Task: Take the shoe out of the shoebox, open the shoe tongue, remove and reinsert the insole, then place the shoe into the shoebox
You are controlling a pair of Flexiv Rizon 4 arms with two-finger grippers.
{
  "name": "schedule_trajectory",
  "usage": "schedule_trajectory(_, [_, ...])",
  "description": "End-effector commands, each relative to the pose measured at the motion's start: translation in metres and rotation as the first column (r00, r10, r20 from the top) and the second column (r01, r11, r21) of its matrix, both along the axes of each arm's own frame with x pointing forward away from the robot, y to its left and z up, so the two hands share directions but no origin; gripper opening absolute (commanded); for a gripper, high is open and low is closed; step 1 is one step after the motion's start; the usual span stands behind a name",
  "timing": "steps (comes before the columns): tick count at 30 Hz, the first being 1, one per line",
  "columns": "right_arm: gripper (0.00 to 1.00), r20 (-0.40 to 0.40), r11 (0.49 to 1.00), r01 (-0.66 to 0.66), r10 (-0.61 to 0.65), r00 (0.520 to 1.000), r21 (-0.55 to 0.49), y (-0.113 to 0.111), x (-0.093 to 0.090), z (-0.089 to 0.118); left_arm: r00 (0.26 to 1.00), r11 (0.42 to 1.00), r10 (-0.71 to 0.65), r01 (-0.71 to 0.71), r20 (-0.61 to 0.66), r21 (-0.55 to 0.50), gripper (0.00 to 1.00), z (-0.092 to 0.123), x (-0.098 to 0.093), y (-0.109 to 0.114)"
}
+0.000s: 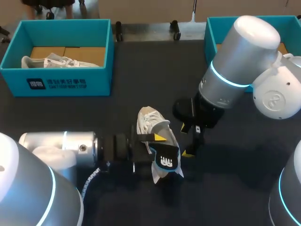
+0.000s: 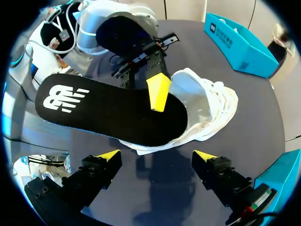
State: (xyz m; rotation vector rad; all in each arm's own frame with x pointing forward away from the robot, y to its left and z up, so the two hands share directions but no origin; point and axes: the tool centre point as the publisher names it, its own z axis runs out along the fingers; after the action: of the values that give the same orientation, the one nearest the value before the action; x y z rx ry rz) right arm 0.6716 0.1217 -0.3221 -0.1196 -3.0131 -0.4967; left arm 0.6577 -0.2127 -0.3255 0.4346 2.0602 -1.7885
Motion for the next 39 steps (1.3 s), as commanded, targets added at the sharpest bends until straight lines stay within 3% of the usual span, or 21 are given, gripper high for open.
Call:
schedule_trajectory(1, [1.00, 0.002, 1.000, 0.001, -0.001, 1.000, -0.001, 0.001, -0.001, -0.001, 0.999, 0.999, 0.029, -0.030, 0.026, 0.019, 0.40, 0.005, -0.010, -0.006])
schedule_trajectory(5, [1.00, 0.002, 1.000, 0.001, -0.001, 1.000, -0.001, 0.001, -0.001, -0.001, 0.997, 0.998, 0.047, -0.050, 0.062, 0.040, 0.35, 0.004, -0.011, -0.012])
schedule_trajectory(7, [1.00, 0.002, 1.000, 0.001, -0.001, 1.000, -0.001, 0.001, -0.001, -0.001, 0.996, 0.997, 0.052, -0.056, 0.074, 0.044, 0.27, 0.003, -0.011, -0.015])
schedule_trajectory(8, [1.00, 0.002, 1.000, 0.001, -0.001, 1.000, -0.001, 0.001, -0.001, -0.001, 0.995, 0.997, 0.054, -0.058, 0.079, 0.042, 0.19, 0.002, -0.012, -0.015])
schedule_trajectory(9, [1.00, 0.002, 1.000, 0.001, -0.001, 1.000, -0.001, 0.001, -0.001, -0.001, 0.995, 0.997, 0.056, -0.059, 0.085, 0.040, 0.00, 0.002, -0.012, -0.016])
schedule_trajectory(21, [1.00, 0.002, 1.000, 0.001, -0.001, 1.000, -0.001, 0.001, -0.001, -0.001, 0.980, 0.990, 0.110, -0.123, 0.165, 0.070, 0.00, -0.005, -0.003, -0.012])
schedule_trajectory(32, [1.00, 0.002, 1.000, 0.001, -0.001, 1.000, -0.001, 0.001, -0.001, -0.001, 0.975, 0.975, 0.159, -0.181, 0.158, 0.133, 0.00, -0.024, 0.025, -0.007])
schedule_trajectory(39, [1.00, 0.002, 1.000, 0.001, -0.001, 1.000, -0.001, 0.001, -0.001, -0.001, 0.973, 0.972, 0.170, -0.192, 0.159, 0.137, 0.00, -0.025, 0.032, -0.005])
